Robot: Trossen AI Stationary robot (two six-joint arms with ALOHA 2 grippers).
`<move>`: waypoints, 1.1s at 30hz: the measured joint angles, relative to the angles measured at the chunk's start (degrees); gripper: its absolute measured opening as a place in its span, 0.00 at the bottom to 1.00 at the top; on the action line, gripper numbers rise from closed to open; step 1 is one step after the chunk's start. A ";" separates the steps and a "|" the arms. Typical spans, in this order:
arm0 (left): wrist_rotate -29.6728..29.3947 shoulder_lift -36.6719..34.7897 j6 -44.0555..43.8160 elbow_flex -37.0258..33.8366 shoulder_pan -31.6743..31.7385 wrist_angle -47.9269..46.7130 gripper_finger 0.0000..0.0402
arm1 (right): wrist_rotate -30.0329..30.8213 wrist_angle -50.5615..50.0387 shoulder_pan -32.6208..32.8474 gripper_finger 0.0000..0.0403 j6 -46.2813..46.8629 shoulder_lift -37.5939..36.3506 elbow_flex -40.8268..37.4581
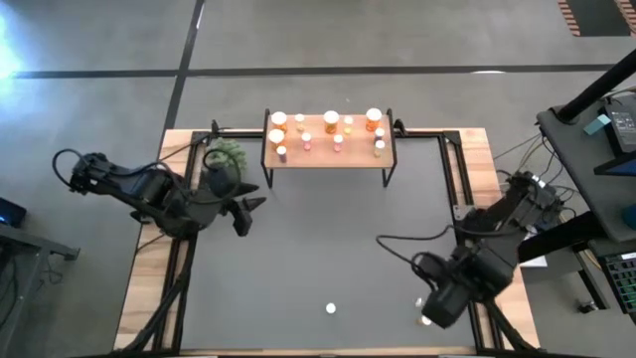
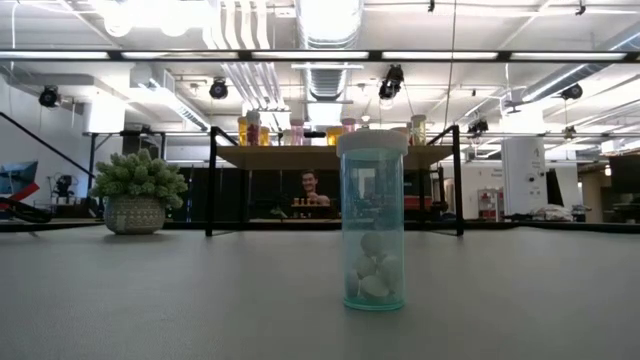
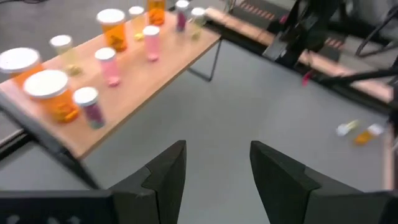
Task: Pick and place medicine bottles onto shelf by color
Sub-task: Put the small orange pill bottle on the shelf
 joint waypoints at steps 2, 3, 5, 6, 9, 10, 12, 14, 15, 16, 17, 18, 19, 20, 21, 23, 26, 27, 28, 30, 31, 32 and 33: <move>0.02 0.87 0.01 0.00 0.00 3.35 0.40 | -0.62 1.03 1.89 0.56 2.31 -0.35 -0.10; 0.02 1.46 0.01 0.00 0.00 4.70 0.40 | -0.62 1.80 3.00 0.56 3.60 -0.60 -0.54; 0.02 2.74 -0.01 0.00 0.00 7.87 0.40 | -0.63 2.90 5.58 0.56 4.87 -1.17 -1.94; 0.06 3.49 -0.02 0.00 0.00 9.61 0.40 | -0.62 3.31 6.99 0.56 5.14 -1.48 -2.85; 0.45 5.78 0.02 0.00 -0.03 15.23 0.40 | 0.22 5.33 10.57 0.56 4.82 -1.91 -6.10; 0.99 6.52 0.00 0.03 -0.02 16.89 0.40 | 1.60 6.04 11.53 0.56 4.19 -1.91 -7.39; 2.17 8.19 -0.01 0.24 -0.03 19.74 0.40 | 4.52 8.99 13.24 0.56 1.82 -1.86 -10.07; 3.79 9.72 -0.03 0.39 -0.05 22.66 0.40 | 5.94 13.43 14.59 0.56 -2.43 -1.74 -12.78; 4.78 10.39 -0.05 0.39 -0.05 23.93 0.40 | 6.29 16.02 15.24 0.56 -5.67 -1.59 -13.99; 5.76 11.03 -0.07 0.37 -0.05 25.47 0.40 | 7.06 18.89 15.97 0.56 -9.09 -1.47 -15.19; 6.53 11.63 -0.18 0.37 -0.05 26.66 0.40 | 7.78 21.81 16.69 0.56 -12.39 -1.32 -16.40; 7.15 12.28 -0.87 0.37 -0.05 27.79 0.40 | 8.44 24.44 17.46 0.56 -16.08 -1.08 -17.65; 7.43 12.85 -1.83 0.37 -0.09 28.85 0.40 | 8.54 26.59 18.02 0.56 -19.84 -0.86 -18.87; 7.54 13.41 -3.11 0.37 -0.09 29.32 0.40 | 8.50 28.12 18.50 0.56 -22.83 -0.57 -19.93; 7.58 13.92 -4.15 0.37 -0.09 29.79 0.40 | 8.56 29.32 18.92 0.56 -25.34 -0.17 -20.87; 7.59 14.76 -5.89 0.39 -0.16 30.13 0.40 | 9.78 30.86 19.60 0.56 -28.69 0.32 -21.86; 7.63 15.49 -6.12 0.37 -0.24 30.11 0.40 | 14.77 32.28 19.91 0.56 -33.18 0.47 -22.47; 7.65 15.60 -6.12 0.37 -0.24 30.11 0.40 | 16.44 33.00 19.99 0.56 -34.70 0.47 -22.78; 7.65 15.68 -6.12 0.37 -0.24 30.15 0.40 | 17.82 33.38 19.99 0.56 -35.92 0.47 -23.12; 7.65 15.68 -6.09 0.37 -0.24 30.13 0.40 | 20.08 34.32 20.01 0.56 -37.06 0.47 -23.94; 7.65 15.64 -6.08 0.37 -0.24 30.13 0.40 | 20.55 35.44 20.00 0.56 -37.28 0.46 -24.57; 7.65 15.57 -6.08 0.37 -0.24 30.07 0.40 | 20.57 36.64 19.99 0.56 -37.49 0.45 -25.29; 7.70 15.38 -6.08 0.37 -0.27 29.99 0.40 | 20.58 37.78 19.99 0.56 -37.66 0.45 -26.22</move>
